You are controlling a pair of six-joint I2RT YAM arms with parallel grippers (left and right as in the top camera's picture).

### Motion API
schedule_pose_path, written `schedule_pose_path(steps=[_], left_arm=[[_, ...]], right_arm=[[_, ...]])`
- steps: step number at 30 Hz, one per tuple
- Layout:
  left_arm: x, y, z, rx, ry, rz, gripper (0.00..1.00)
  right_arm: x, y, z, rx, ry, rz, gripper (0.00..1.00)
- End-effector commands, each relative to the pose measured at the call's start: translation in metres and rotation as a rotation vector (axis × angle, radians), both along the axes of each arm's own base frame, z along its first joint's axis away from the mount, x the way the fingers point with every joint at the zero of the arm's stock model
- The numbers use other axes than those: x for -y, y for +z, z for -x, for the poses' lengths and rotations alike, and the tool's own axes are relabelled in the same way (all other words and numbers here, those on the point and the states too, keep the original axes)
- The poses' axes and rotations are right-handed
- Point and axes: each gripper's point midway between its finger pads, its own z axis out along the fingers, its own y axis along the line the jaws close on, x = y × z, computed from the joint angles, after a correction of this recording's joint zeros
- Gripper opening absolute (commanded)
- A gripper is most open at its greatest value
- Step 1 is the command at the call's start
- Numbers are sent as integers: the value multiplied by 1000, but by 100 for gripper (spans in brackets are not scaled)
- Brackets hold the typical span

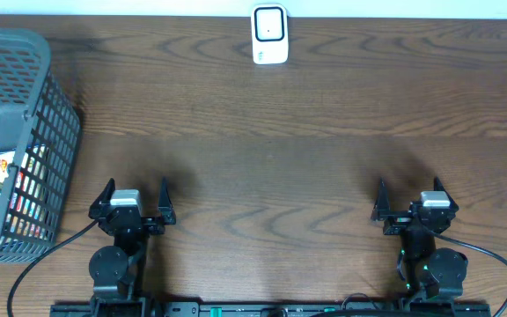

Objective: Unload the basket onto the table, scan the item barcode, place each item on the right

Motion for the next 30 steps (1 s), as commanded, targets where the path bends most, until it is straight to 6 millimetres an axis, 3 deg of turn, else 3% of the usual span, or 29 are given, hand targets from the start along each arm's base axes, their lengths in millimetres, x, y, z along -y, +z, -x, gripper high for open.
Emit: schedule_pose_path(steps=[1, 9, 11, 15, 18, 22, 27, 30], left_arm=[[0, -15, 1, -48, 0, -6, 97], [0, -14, 1, -46, 0, -7, 98], [3, 1, -1, 17, -14, 25, 98], [37, 33, 2, 140, -213, 84, 98], [55, 89, 16, 369, -332, 49, 97], [32, 156, 34, 580, -209, 96, 98], [16, 233, 45, 618, -106, 58, 98], [16, 272, 32, 486, -92, -11, 98]], right_arm=[[-2, -2, 0, -7, 8, 9, 99], [-2, -2, 0, -7, 8, 9, 99], [-2, -2, 0, -7, 8, 9, 99], [-2, -2, 0, -7, 8, 9, 99], [-2, -2, 0, -7, 8, 9, 99], [-2, -2, 0, -7, 8, 9, 99], [-2, -2, 0, -7, 8, 9, 99], [-2, -2, 0, -7, 8, 9, 99]])
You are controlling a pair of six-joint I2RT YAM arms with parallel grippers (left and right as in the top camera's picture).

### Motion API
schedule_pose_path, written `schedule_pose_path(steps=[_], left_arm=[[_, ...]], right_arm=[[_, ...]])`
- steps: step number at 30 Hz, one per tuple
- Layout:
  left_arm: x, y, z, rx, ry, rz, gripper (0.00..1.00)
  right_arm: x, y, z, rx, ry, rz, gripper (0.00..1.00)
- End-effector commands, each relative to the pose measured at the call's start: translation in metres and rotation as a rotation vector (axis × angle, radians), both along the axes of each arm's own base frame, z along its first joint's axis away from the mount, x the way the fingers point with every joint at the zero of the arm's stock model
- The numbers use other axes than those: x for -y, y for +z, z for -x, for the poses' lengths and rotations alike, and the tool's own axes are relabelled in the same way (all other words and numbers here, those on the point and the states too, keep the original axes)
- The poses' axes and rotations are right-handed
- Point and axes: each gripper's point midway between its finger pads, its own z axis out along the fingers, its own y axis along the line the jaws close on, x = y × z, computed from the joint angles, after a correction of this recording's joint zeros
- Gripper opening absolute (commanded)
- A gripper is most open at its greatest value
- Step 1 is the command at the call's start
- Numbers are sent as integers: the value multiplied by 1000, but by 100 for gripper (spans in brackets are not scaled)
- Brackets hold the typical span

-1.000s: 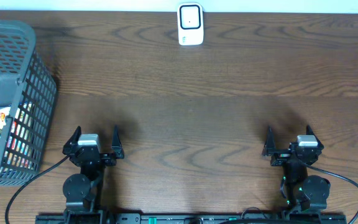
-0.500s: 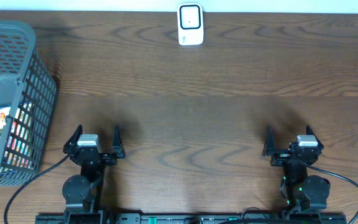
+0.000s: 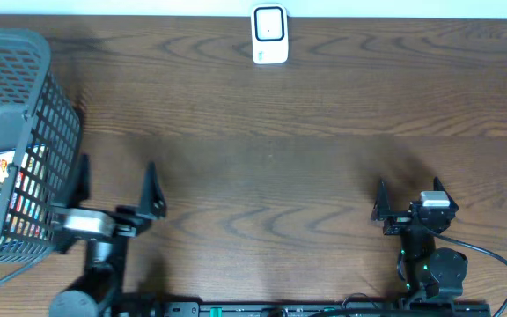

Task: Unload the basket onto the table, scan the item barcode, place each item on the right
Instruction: 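Reach the left gripper into the basket and grasp the yellow snack bag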

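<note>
The white barcode scanner (image 3: 269, 35) stands at the far middle edge of the table. Colourful packaged items (image 3: 20, 189) lie inside the grey mesh basket (image 3: 25, 97) at the left. My left gripper (image 3: 117, 183) is open and empty, right beside the basket's near right corner; one finger is close to the mesh. My right gripper (image 3: 409, 195) is open and empty at the near right, far from both basket and scanner.
The dark wooden table (image 3: 271, 141) stretches between the grippers and the scanner. The basket's tall mesh wall stands directly left of my left arm. Cables run along the near edge.
My left gripper has moved left toward the basket and looks larger in the overhead view, so it has risen. Its fingers are still open. The right arm has not moved.
</note>
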Motion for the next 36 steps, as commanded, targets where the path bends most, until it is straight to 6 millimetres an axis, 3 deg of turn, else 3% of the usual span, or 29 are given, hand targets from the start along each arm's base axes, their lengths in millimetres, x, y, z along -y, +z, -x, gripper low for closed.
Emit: schedule_pose_path(steps=[1, 3, 7, 9, 14, 18, 20, 24, 28, 31, 34, 36], left_arm=[[-6, 63, -7, -74, 72, -97, 98], [-4, 71, -24, -244, 69, -185, 98], [32, 88, -30, -472, -155, -311, 97], [27, 94, -35, -545, -138, -317, 98], [-31, 131, -57, -633, 187, -194, 98], [-72, 140, -75, -750, 336, -74, 98], [-93, 135, -82, -817, 395, -28, 98], [-155, 120, -96, -894, 553, 98, 98], [-210, 90, -101, -972, 678, 232, 97], [-220, 67, -96, -1048, 701, 331, 98], [-224, 61, -93, -1080, 709, 298, 98], [-241, 59, -89, -1081, 795, 314, 98]], right_arm=[[-2, -2, 0, -5, 8, 9, 99], [-2, -2, 0, -5, 8, 9, 99], [-2, -2, 0, -5, 8, 9, 99], [-2, -2, 0, -5, 8, 9, 99], [-2, -2, 0, -5, 8, 9, 99], [-2, -2, 0, -5, 8, 9, 99], [-2, -2, 0, -5, 8, 9, 99], [-2, -2, 0, -5, 8, 9, 99], [-2, -2, 0, -5, 8, 9, 99], [-2, -2, 0, -5, 8, 9, 99], [-2, -2, 0, -5, 8, 9, 99], [-2, -2, 0, -5, 8, 9, 99]])
